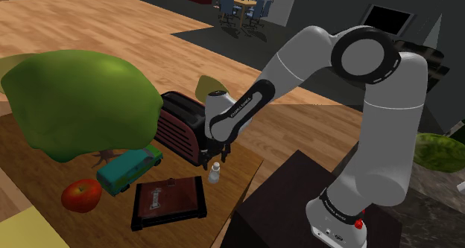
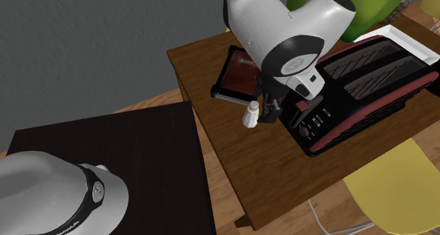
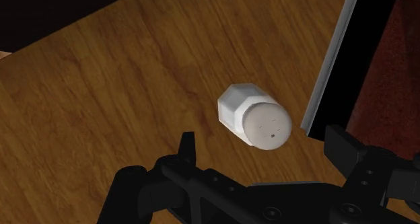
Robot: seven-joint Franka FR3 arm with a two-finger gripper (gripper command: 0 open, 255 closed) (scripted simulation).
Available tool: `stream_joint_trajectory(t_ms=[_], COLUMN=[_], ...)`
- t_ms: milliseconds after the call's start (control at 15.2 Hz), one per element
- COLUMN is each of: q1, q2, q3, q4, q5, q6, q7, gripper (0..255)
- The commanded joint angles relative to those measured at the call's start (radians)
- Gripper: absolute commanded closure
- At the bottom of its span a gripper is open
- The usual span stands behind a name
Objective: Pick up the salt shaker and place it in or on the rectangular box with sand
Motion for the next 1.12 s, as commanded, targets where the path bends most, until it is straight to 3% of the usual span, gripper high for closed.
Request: stream_joint_trajectory(t_ms=[0,660,726,1056], q1=[0.005,0.009,0.009,0.009], q2=[0.029,0.047,0.047,0.048], q3=[-0.003,-0.005,-0.005,-0.005], q4=[0.002,0.002,0.002,0.003], q5=[-0.004,-0.007,-0.007,-0.007], q6=[0.027,0.045,0.045,0.045], q7=[0.004,0.005,0.005,0.005], gripper=[0,0,255,255])
